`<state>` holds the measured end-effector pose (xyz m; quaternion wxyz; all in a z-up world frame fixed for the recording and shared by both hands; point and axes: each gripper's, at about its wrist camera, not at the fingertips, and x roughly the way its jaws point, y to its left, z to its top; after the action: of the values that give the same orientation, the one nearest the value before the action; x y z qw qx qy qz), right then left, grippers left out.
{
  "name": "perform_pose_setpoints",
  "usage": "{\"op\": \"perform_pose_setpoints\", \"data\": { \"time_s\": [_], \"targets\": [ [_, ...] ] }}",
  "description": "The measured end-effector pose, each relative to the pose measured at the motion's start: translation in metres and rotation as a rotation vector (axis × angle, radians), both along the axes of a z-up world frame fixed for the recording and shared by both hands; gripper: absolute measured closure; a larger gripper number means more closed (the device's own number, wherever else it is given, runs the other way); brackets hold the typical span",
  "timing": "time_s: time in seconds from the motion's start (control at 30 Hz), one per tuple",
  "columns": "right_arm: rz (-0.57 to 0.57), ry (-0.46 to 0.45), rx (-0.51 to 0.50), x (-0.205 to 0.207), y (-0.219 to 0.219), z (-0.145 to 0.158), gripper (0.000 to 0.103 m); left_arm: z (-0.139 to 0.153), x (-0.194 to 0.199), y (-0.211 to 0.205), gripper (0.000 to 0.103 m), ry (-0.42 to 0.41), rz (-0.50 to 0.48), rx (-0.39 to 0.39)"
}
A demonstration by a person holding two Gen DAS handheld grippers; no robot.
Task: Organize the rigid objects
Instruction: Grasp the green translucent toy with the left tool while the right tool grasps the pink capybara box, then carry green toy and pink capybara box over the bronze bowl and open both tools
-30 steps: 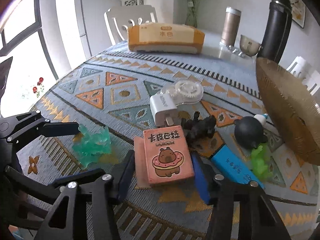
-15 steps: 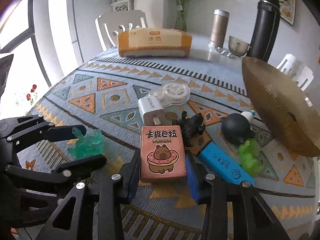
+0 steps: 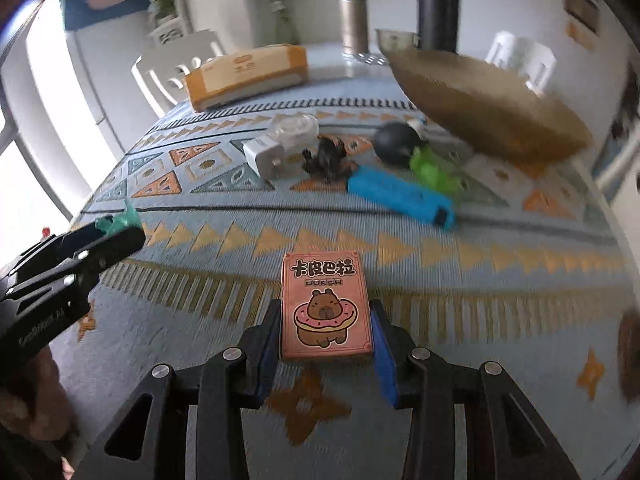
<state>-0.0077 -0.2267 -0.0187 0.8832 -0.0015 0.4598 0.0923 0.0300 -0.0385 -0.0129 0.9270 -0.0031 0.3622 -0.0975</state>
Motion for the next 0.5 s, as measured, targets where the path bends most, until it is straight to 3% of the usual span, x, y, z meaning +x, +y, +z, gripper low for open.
{"op": "perform_pose_setpoints", "data": {
  "time_s": [0.2, 0.3, 0.37, 0.5],
  "targets": [
    [-0.025, -0.007, -0.007, -0.014, 0.013, 0.0, 0.062, -0.001, -0.002, -0.004, 0.058, -0.004, -0.011, 0.028],
    [-0.017, -0.025, -0.052, -0.018, 0.023, -0.002, 0.054, -0.001, 0.0, 0.003, 0.058, 0.009, 0.003, 0.0],
    [-0.008, -0.028, -0.071, -0.02, 0.027, -0.003, 0.04, -0.002, 0.001, 0.005, 0.058, 0.018, 0.009, -0.015],
    [-0.026, -0.019, -0.072, -0.015, 0.023, -0.004, 0.038, -0.003, 0.002, 0.005, 0.058, 0.022, 0.008, -0.017]
  ]
}}
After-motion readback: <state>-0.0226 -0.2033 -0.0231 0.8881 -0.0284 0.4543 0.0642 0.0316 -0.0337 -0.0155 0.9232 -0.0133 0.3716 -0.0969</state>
